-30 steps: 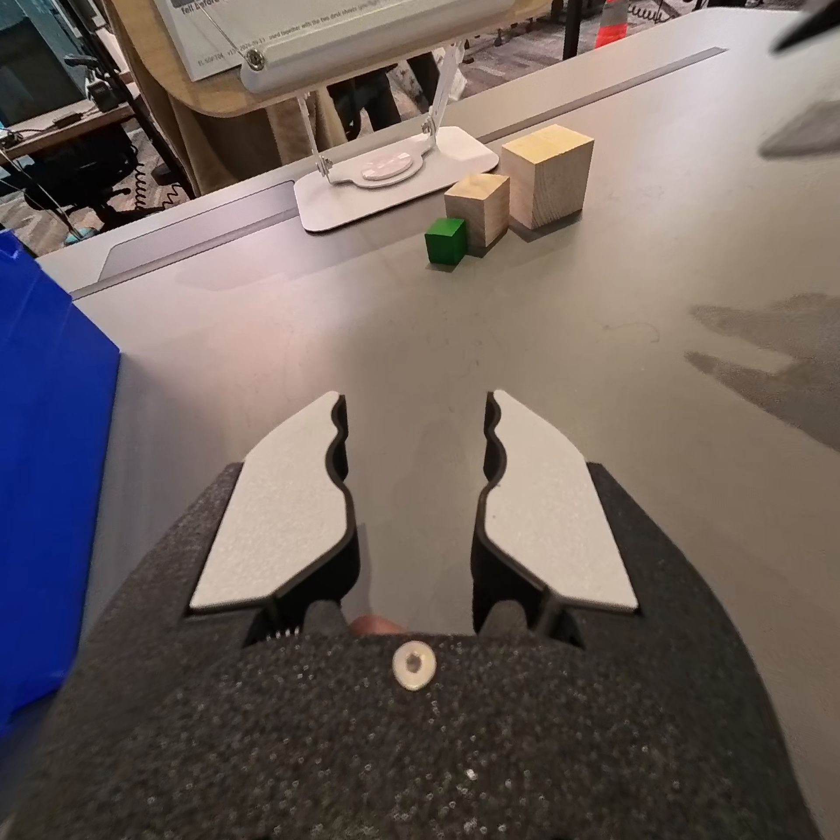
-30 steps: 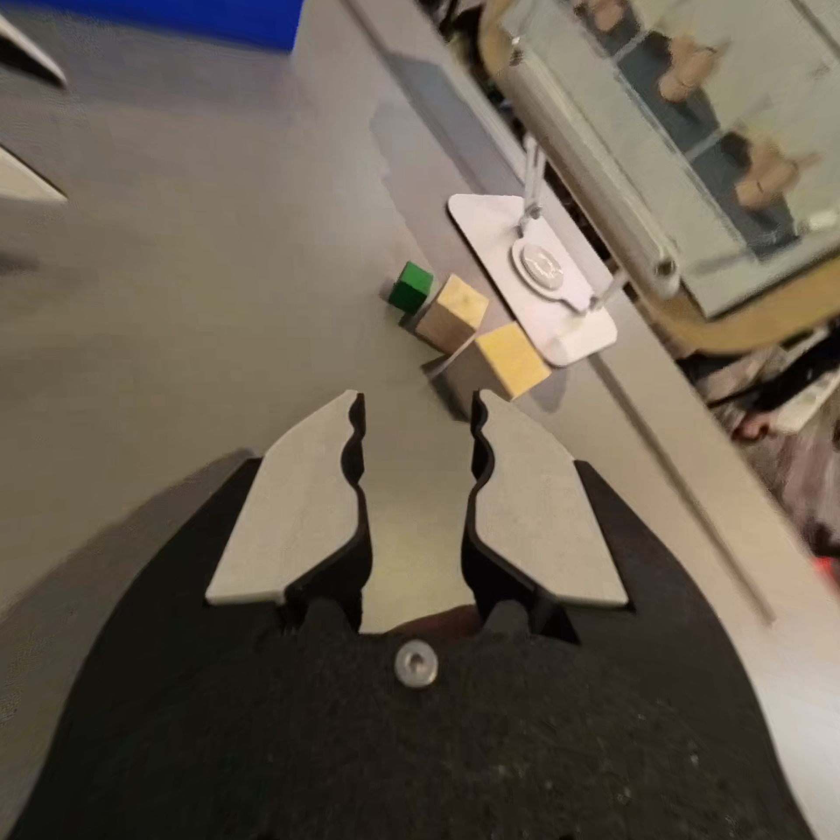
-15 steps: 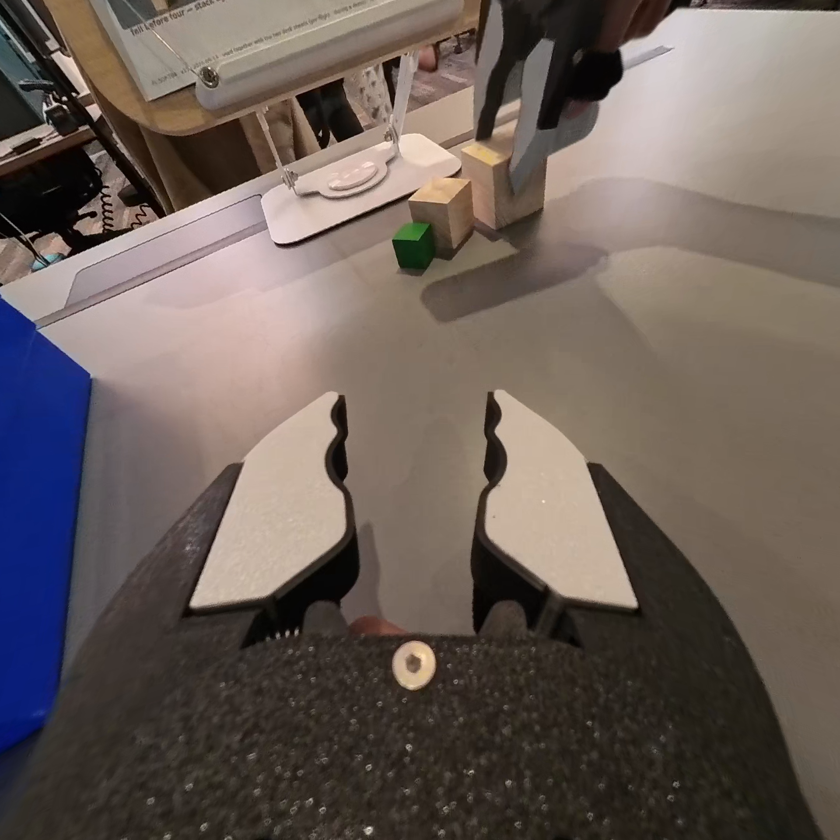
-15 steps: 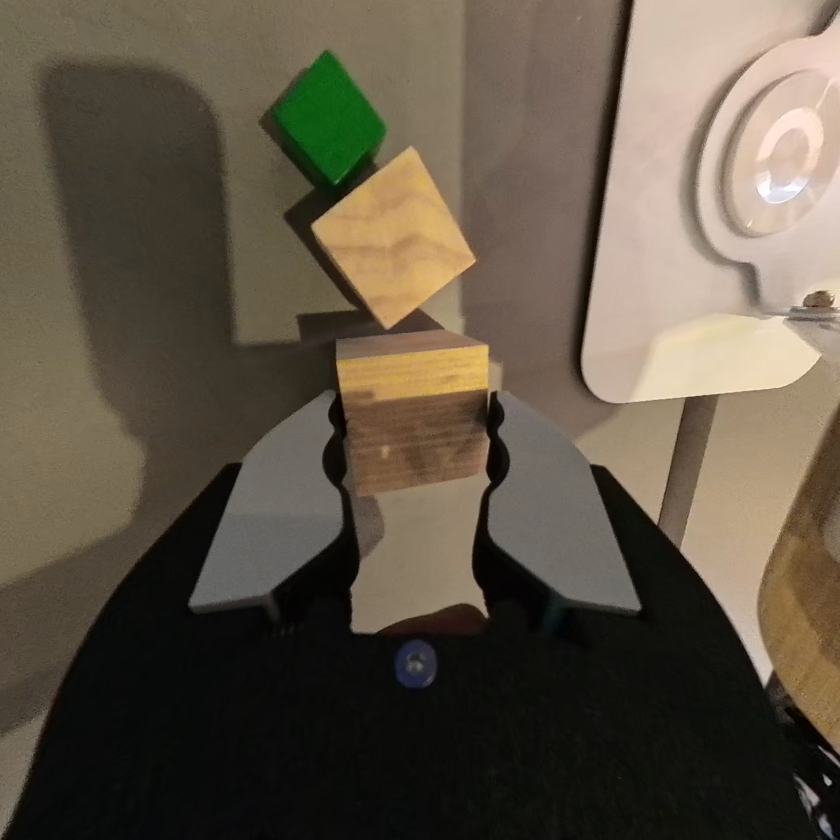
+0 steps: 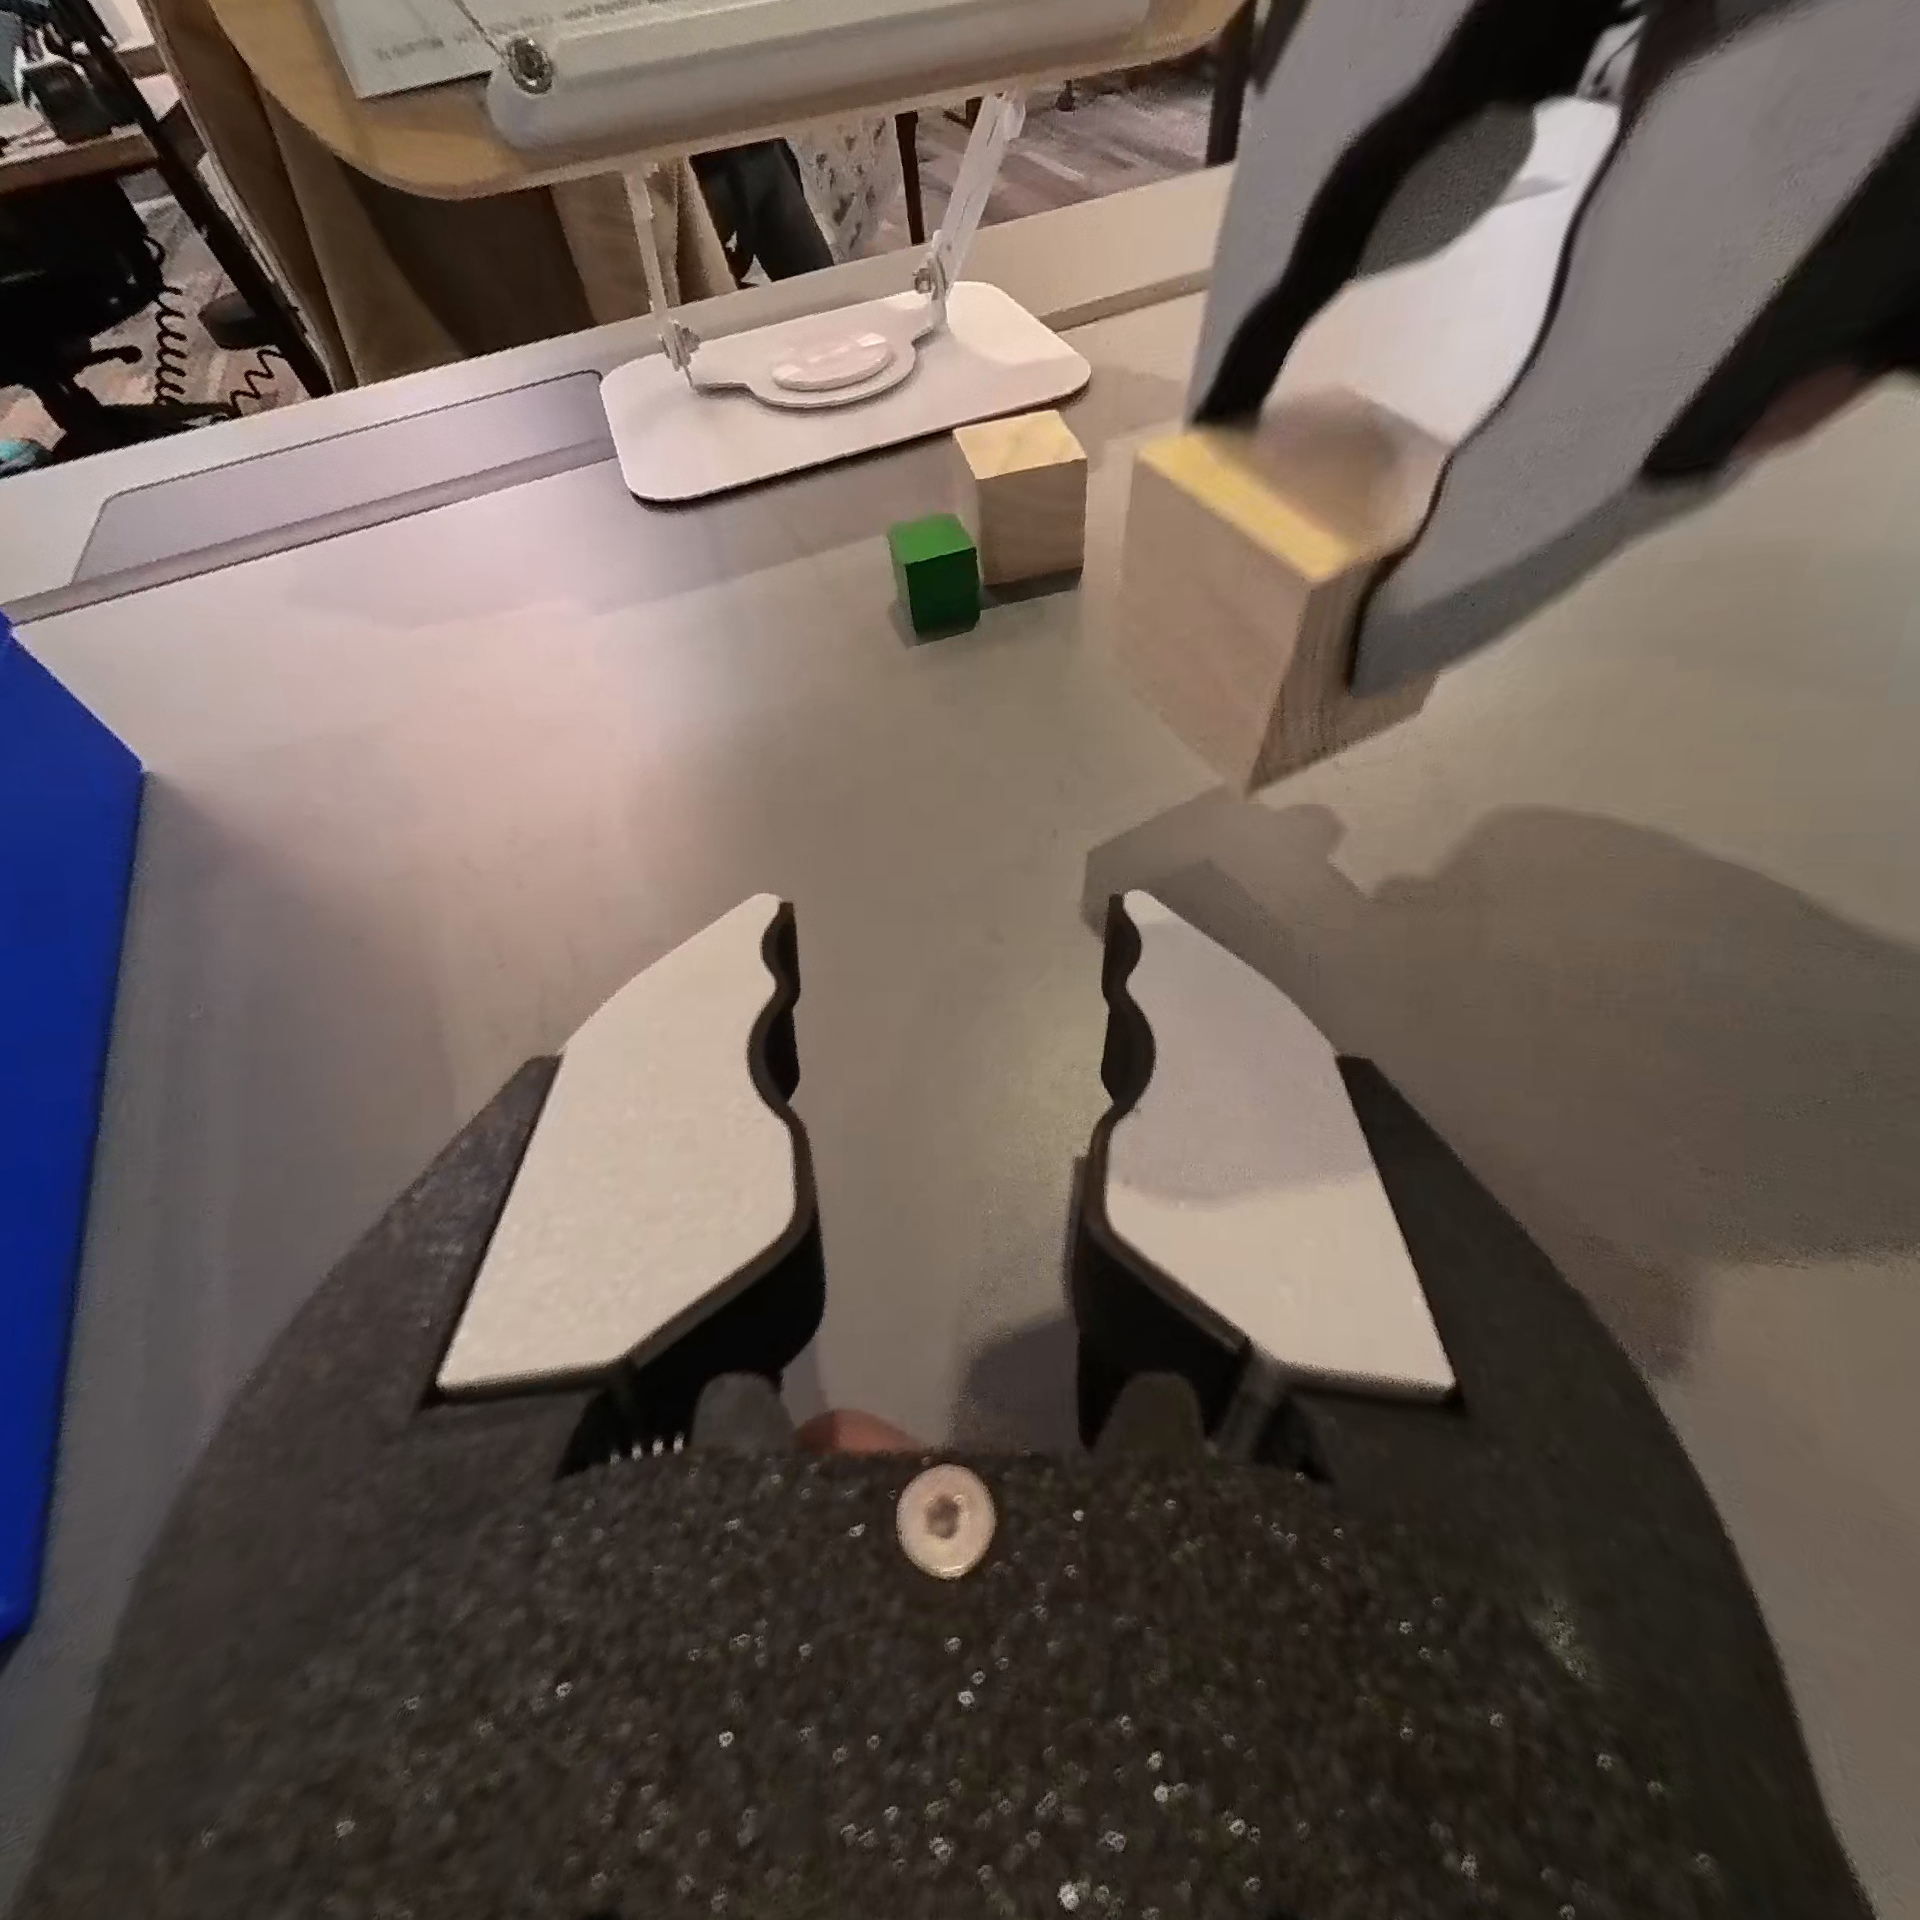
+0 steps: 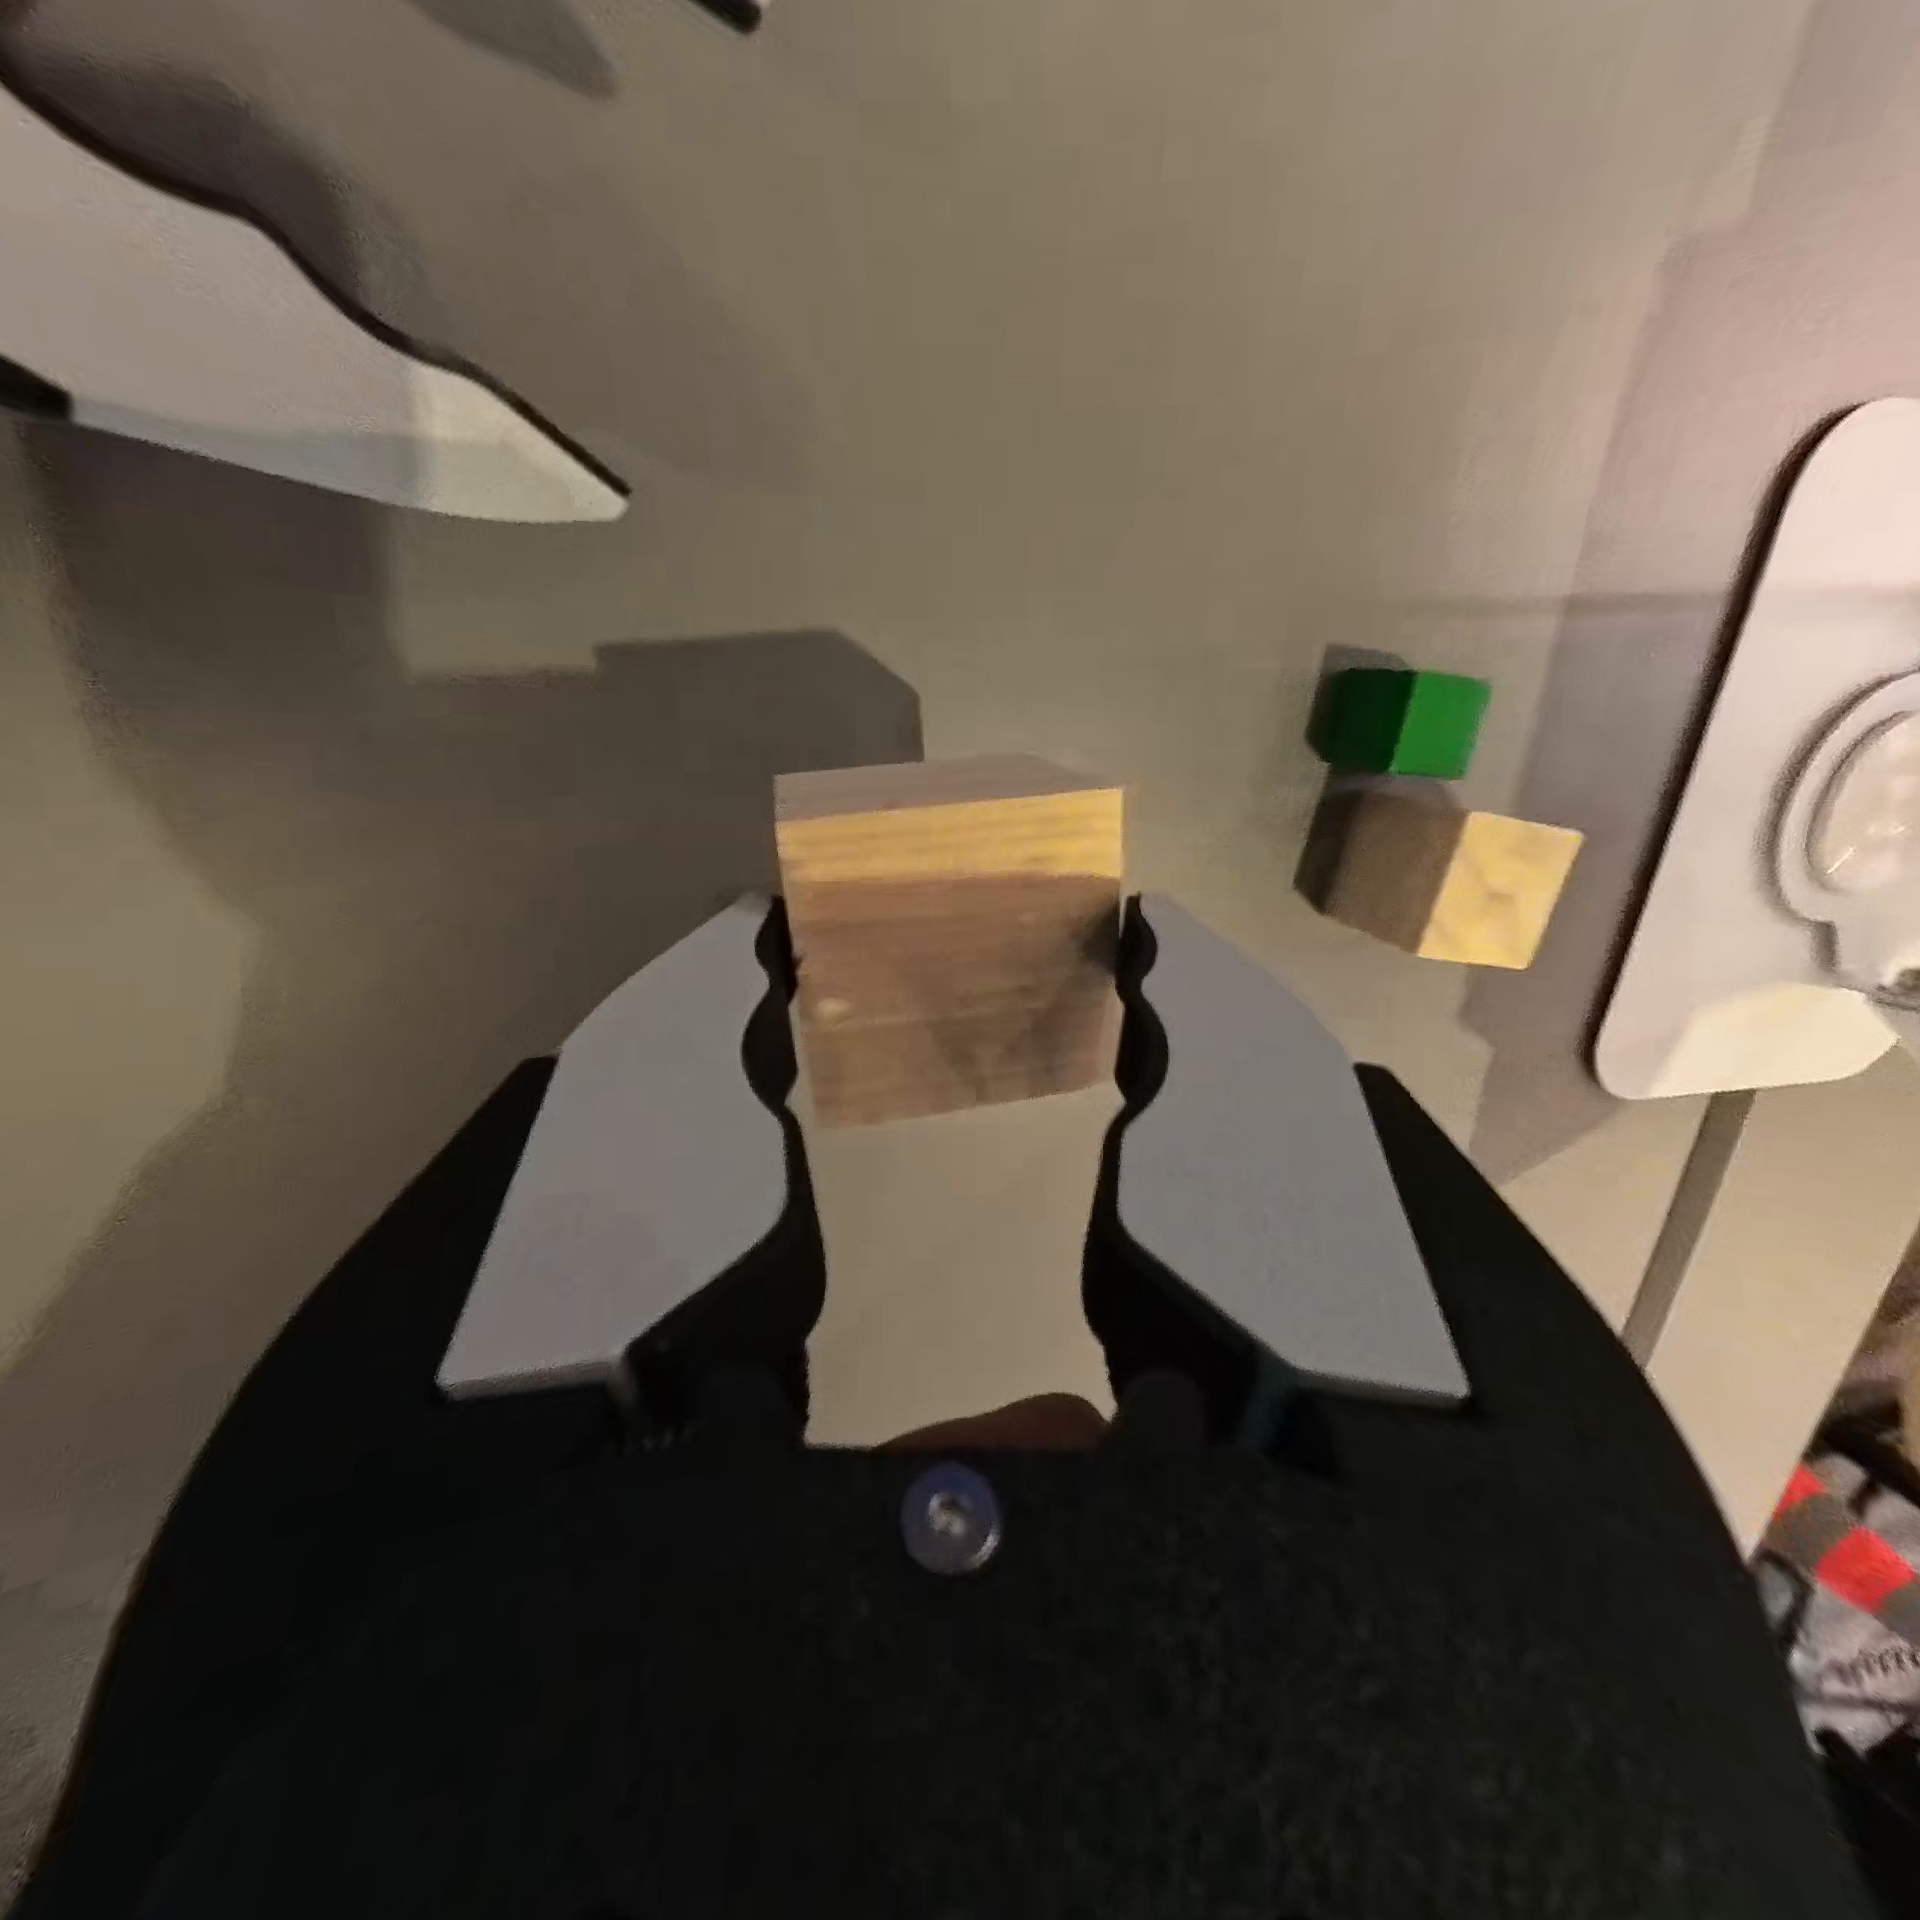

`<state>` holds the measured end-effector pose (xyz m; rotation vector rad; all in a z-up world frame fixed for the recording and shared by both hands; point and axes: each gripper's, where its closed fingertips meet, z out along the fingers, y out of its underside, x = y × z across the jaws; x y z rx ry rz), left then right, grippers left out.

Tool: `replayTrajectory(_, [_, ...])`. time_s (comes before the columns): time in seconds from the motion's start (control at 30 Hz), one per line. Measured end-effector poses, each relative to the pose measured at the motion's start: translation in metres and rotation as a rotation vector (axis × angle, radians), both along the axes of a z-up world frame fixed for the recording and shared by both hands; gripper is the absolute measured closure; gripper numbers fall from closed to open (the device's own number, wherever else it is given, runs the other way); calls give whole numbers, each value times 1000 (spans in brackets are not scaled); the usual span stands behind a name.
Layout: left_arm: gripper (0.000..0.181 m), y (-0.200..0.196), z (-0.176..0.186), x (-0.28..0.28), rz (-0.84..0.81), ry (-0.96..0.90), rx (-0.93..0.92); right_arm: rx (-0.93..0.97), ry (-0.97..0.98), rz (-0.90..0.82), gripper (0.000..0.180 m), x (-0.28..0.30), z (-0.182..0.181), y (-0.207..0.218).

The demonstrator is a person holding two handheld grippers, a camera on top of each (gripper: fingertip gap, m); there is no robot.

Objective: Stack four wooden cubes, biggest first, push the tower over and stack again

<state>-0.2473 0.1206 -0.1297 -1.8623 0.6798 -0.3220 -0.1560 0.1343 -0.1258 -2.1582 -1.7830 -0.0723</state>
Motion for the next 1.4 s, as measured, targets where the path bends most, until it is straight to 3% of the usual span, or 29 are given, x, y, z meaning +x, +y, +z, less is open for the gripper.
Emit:
replayTrajectory(0.4, [125,-2,2,1,-8,9,27,-42,27,-65,119,-2,-36,-12])
replayTrajectory(0.53, [124,-2,2,2,-12,12,29,43,132,-48,107,0,7,-3])
replayTrajectory(0.63, [124,-3,2,3,-15,16,33,189,189,-120,111,22,53,42])
replayTrajectory(0.7, [124,-3,1,3,-17,27,31,225,152,-163,111,41,57,76])
replayTrajectory(0.93, [124,-3,-2,5,-26,40,18,34,-12,-151,114,51,-15,131])
replayTrajectory(1.07, [124,-4,-1,5,-37,24,16,-27,-27,-156,115,46,-40,147])
replayTrajectory(1.17, [124,-5,0,6,-47,19,18,-68,-43,-151,133,48,-51,149])
replayTrajectory(1.27, [124,-6,0,7,-54,18,18,-63,10,-135,134,44,-35,147])
replayTrajectory(1.4, [124,-6,0,7,-57,14,15,11,71,-77,134,31,20,121])
